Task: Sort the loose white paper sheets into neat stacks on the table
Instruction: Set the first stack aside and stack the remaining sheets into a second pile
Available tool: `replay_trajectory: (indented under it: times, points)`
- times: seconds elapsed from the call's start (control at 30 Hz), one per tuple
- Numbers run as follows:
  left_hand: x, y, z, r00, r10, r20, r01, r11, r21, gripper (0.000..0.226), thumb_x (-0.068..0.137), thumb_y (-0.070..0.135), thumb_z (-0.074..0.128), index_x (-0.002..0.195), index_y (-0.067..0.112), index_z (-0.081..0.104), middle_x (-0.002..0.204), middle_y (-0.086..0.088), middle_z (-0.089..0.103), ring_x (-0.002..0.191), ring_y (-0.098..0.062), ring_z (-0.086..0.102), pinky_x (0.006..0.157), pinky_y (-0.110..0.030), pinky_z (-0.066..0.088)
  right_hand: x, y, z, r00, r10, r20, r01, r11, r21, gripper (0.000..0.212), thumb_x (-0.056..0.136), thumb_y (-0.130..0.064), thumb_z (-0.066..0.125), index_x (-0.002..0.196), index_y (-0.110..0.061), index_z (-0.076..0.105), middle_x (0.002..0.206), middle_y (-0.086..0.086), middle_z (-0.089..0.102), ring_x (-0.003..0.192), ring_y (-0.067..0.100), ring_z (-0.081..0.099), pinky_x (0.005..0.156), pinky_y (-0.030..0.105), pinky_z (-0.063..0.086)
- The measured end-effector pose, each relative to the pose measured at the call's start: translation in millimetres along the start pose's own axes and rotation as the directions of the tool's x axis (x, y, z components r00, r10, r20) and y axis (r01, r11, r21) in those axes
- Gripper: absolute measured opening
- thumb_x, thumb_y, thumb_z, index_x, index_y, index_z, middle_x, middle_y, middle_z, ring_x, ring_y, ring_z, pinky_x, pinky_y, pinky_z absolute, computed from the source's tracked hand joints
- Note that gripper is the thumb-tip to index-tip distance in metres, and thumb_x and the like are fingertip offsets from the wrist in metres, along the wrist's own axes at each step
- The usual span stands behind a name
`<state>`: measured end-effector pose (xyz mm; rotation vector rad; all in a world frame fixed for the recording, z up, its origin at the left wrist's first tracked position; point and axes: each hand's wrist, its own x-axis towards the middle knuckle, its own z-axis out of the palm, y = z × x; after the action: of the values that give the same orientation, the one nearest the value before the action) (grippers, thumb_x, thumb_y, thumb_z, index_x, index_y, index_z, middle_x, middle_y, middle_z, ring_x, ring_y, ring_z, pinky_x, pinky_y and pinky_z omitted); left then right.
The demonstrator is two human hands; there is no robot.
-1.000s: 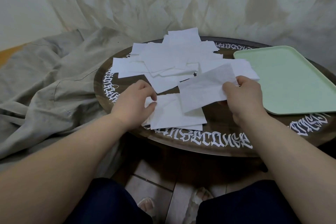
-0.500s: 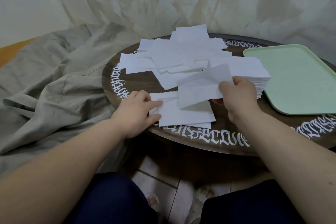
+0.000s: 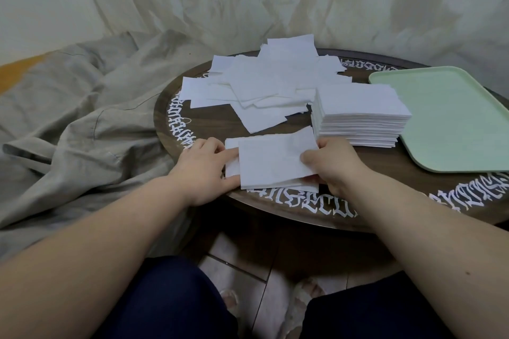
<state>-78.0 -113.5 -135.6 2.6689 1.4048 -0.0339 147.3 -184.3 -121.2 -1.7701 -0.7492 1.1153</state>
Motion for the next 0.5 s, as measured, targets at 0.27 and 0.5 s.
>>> replay_trajectory:
  times: [0.27,0.5]
  points:
    - [-0.5,1.6,-6.0,0.968,-0.009,-0.252,-0.031,0.988,-0.153,0.055,0.078,0.032,0.037,0.127,0.020,0.059,0.117,-0.001,0.053,0.109,-0.026,0.045,0.094,-0.035,0.038,2.5,2.2,-1.6,1.000,-0.009,0.013,0.010,1.000,-0.028,0.016,0.076,0.002,0.056,0.087,0.003,0.066,0.089,0.018,0.071,0.084,0.038,0.069,0.071,0.062,0.053]
    - [0.3,17.5,-3.6,0.916,0.266,-0.300,-0.299,0.952,-0.071,0.023,0.082,0.037,0.066,0.099,0.023,0.073,0.111,0.000,0.061,0.097,-0.021,0.056,0.081,-0.027,0.038,7.0,4.6,-3.0,1.000,-0.023,0.020,0.024,0.997,-0.074,0.019,0.074,0.001,0.057,0.090,0.005,0.065,0.095,0.023,0.069,0.084,0.037,0.068,0.076,0.055,0.056]
